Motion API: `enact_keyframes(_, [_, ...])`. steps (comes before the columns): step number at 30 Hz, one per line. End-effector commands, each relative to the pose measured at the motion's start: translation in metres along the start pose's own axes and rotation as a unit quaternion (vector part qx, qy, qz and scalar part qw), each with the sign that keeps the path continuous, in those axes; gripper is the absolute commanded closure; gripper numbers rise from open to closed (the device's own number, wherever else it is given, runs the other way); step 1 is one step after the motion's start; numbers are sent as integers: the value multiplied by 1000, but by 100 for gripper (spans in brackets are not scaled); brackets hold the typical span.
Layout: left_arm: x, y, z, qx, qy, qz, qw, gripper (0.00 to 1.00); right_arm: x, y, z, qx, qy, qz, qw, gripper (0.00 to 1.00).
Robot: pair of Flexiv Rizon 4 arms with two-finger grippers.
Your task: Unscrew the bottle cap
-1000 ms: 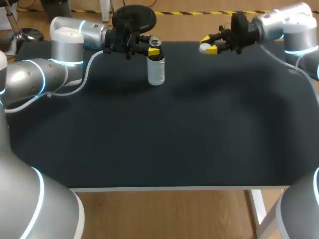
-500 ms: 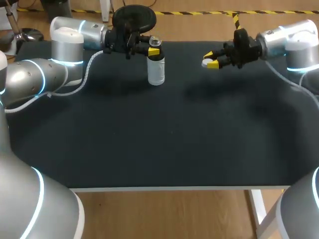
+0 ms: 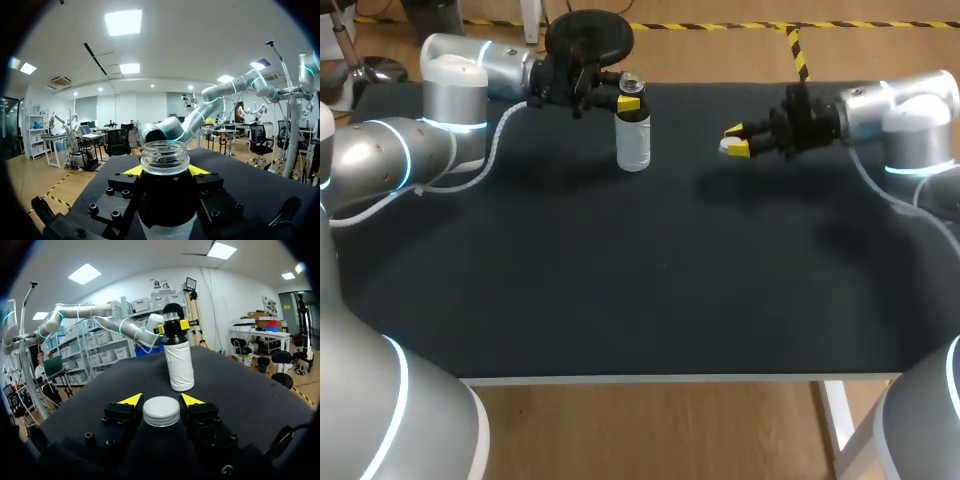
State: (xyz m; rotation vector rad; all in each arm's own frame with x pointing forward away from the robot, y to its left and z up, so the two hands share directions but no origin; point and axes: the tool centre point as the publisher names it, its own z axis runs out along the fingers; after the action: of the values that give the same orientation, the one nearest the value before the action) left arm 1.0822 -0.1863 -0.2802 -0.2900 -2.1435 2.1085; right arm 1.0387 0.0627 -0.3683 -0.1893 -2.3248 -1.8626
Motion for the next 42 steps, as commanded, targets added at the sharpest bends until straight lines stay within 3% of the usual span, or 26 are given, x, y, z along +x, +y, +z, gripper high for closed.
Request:
enact_keyframes(1, [-5, 2, -1, 2, 6, 0, 1000, 100, 4, -7, 6, -1, -135, 8, 991, 100])
enact_keyframes(15, [-5, 2, -1, 2, 6, 0, 1000, 100, 0, -24, 16, 29, -118, 47, 991, 100])
enact_keyframes(17, [-5, 2, -1, 2, 6, 0, 1000, 100, 0, -25, 16, 30, -118, 52, 991, 46])
enact_keyframes(18, [-5, 2, -1, 2, 6, 0, 1000, 100, 0, -25, 16, 29, -118, 53, 991, 0])
enact_keyframes(25, [-5, 2, -1, 2, 6, 0, 1000, 100, 1, -23, 13, 28, -122, 54, 991, 0])
enact_keyframes(26, [-5, 2, -1, 2, 6, 0, 1000, 96, 1, -22, 13, 27, -123, 54, 991, 0])
enact_keyframes(27, [-5, 2, -1, 2, 6, 0, 1000, 58, 2, -22, 13, 26, -122, 54, 991, 0])
enact_keyframes(28, [-5, 2, -1, 2, 6, 0, 1000, 0, 2, -21, 13, 23, -119, 54, 991, 0])
enact_keyframes(42, [-5, 2, -1, 2, 6, 0, 1000, 0, 2, -20, 13, 21, -117, 54, 992, 0])
